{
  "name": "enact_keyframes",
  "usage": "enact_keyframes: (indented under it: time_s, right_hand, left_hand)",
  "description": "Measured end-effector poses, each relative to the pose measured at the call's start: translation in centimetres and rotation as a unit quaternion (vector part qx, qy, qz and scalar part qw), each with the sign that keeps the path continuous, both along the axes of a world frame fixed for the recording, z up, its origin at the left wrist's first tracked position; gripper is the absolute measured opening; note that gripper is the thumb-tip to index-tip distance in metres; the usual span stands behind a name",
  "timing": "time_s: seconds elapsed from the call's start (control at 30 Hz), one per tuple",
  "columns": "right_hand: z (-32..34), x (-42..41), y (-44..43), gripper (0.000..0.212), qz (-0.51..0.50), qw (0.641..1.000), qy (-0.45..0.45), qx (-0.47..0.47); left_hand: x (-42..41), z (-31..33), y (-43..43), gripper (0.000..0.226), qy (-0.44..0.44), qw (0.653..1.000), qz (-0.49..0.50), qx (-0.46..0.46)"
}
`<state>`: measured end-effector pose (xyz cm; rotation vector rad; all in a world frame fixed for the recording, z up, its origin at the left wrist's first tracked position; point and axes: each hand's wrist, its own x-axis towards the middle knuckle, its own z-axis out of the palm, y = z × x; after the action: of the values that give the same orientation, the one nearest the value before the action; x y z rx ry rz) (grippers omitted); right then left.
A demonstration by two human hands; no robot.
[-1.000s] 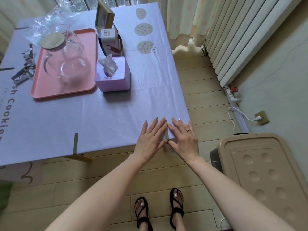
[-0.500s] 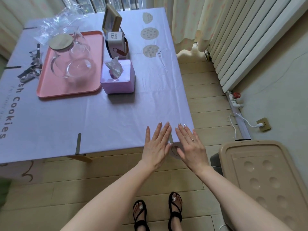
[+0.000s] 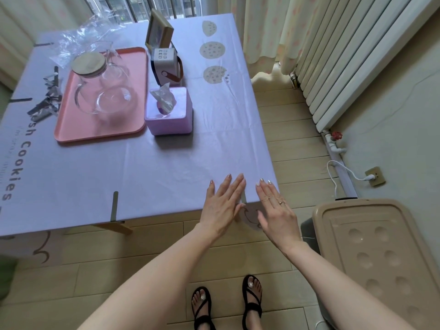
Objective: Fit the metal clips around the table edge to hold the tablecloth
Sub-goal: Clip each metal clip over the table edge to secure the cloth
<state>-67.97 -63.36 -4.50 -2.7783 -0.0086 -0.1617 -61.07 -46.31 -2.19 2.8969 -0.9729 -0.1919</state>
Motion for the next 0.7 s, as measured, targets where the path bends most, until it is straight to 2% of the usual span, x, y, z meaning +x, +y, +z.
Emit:
enact_keyframes:
  time_s: [0.43,0.7]
  right_hand:
    - [1.1,0.3,0.3,0.078,-0.004,0.998,0.057,0.037]
    - [2.5,1.0,0.5,0.060,-0.001,0.997,0.073,0.024]
  left_hand:
    - [0.3,0.8,-0.1,0.064,0.025,0.999,0.005,0.034]
    - [0.6,1.2,-0.5,0.066,0.072,0.997,0.018,0.019]
